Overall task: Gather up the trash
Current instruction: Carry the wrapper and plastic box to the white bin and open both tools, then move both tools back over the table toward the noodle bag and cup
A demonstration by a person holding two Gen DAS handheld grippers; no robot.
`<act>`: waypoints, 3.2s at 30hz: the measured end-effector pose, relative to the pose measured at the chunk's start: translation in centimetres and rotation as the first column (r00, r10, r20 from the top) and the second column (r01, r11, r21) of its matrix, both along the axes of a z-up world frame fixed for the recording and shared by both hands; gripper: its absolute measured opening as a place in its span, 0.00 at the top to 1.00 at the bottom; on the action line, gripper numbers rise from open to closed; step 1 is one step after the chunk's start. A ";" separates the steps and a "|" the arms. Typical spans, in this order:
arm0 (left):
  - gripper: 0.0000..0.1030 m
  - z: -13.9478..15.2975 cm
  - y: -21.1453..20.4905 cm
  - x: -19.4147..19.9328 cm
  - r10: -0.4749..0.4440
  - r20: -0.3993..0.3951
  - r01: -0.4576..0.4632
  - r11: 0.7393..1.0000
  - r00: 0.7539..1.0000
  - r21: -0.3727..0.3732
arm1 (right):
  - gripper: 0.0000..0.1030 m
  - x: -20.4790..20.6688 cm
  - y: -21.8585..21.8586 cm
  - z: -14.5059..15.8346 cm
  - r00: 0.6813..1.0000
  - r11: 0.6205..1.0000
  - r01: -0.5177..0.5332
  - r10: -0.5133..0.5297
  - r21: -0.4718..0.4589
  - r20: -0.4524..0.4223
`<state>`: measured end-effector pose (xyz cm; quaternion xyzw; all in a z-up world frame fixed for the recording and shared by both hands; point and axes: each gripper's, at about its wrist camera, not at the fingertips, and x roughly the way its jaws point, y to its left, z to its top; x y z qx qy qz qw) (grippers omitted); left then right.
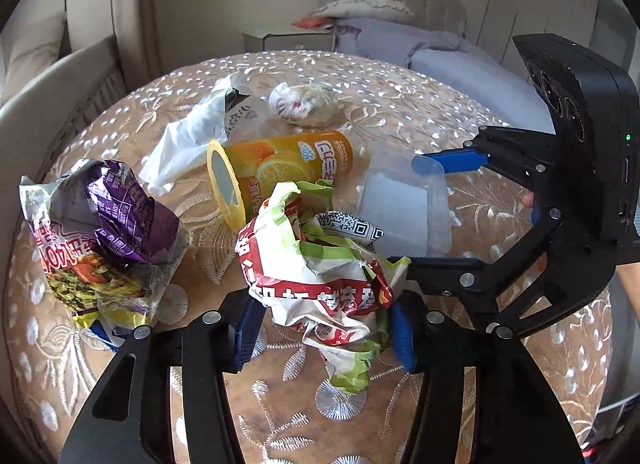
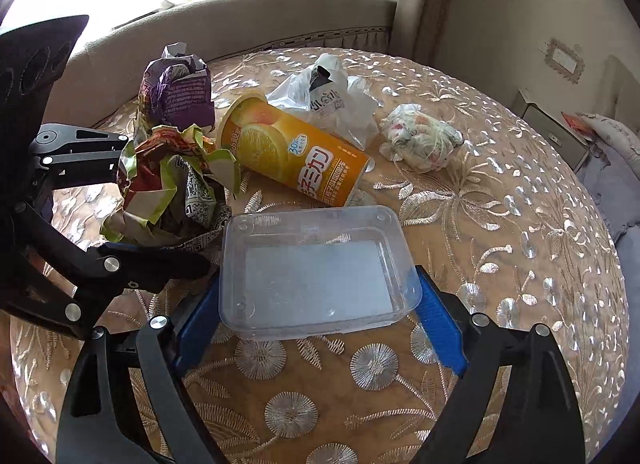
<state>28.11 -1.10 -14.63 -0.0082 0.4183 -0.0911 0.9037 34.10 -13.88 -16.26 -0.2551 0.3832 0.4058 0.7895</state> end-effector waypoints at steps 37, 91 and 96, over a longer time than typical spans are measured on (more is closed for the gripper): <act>0.48 -2.0 -32.1 -19.1 -0.701 -0.004 0.693 0.704 0.713 0.156 | 0.14 -28.2 -32.6 -0.5 0.886 0.886 0.463 -0.464 0.016 0.019; 0.05 -3.0 -37.6 -19.7 -0.840 0.034 0.825 0.539 0.542 0.170 | 0.04 -27.2 -38.5 -3.8 0.864 0.863 0.503 -0.503 -0.035 0.011; 0.05 -1.4 -34.1 -19.0 -0.762 0.102 0.742 0.647 0.640 0.177 | 0.04 -26.0 -36.1 -1.2 0.871 0.871 0.488 -0.490 0.051 0.029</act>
